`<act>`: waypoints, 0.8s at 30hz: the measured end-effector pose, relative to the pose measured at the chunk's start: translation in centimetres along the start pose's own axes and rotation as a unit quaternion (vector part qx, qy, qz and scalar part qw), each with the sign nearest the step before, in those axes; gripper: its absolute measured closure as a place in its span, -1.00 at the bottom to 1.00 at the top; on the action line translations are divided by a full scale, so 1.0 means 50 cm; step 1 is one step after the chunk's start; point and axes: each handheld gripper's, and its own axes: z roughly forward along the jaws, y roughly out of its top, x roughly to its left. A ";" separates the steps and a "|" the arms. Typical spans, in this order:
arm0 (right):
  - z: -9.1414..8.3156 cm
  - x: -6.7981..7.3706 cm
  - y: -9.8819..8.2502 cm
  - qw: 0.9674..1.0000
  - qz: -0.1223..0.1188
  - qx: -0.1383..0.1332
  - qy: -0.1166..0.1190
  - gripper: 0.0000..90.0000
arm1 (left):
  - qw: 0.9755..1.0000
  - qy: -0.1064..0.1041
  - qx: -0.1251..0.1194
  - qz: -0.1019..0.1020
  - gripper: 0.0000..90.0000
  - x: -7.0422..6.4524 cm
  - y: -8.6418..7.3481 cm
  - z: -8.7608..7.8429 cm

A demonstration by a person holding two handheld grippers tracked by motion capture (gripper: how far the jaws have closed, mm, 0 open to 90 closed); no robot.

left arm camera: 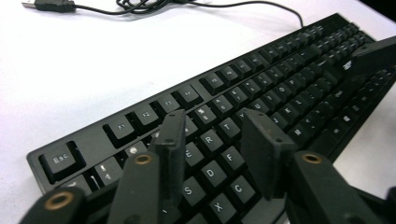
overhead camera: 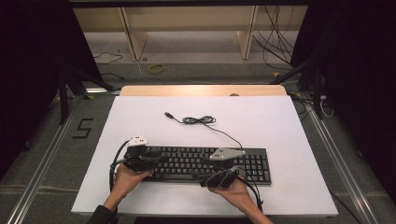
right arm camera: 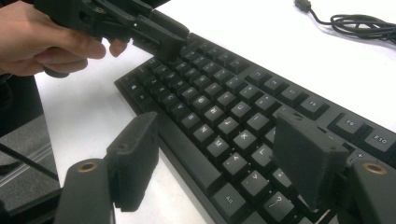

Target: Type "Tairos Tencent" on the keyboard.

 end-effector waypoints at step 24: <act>0.032 0.009 0.020 1.000 -0.006 0.013 0.000 0.27 | 0.999 -0.007 -0.038 -0.012 -0.18 -0.014 -0.034 -0.027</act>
